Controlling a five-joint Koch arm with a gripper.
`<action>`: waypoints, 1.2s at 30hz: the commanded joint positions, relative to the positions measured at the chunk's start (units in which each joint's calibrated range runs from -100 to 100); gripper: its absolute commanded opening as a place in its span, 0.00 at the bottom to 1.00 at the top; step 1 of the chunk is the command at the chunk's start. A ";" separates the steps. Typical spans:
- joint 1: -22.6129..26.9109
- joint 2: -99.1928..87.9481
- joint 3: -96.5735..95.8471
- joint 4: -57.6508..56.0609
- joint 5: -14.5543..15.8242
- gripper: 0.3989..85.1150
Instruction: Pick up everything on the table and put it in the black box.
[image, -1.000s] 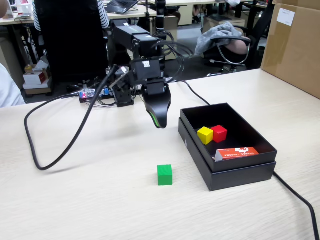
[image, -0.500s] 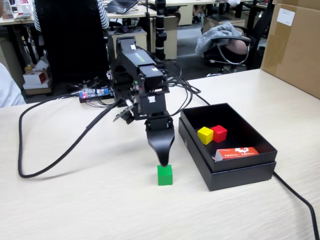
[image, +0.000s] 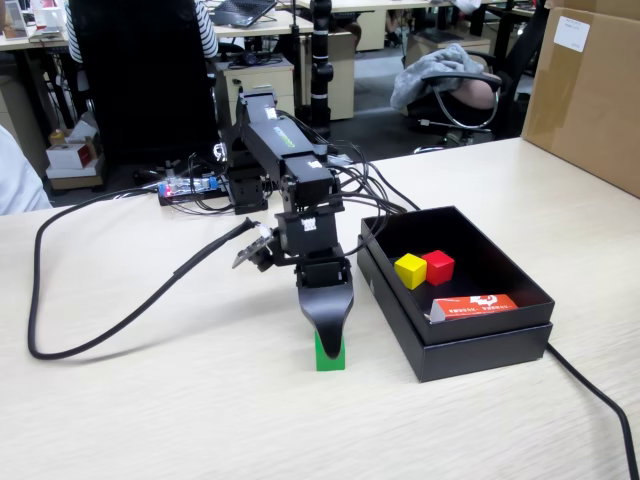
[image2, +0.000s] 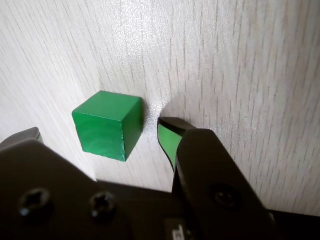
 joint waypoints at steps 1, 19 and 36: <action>0.10 -0.84 4.94 -0.10 0.10 0.54; 0.24 2.84 7.20 -3.12 -1.86 0.24; 0.34 -13.11 -2.14 -3.21 -3.32 0.01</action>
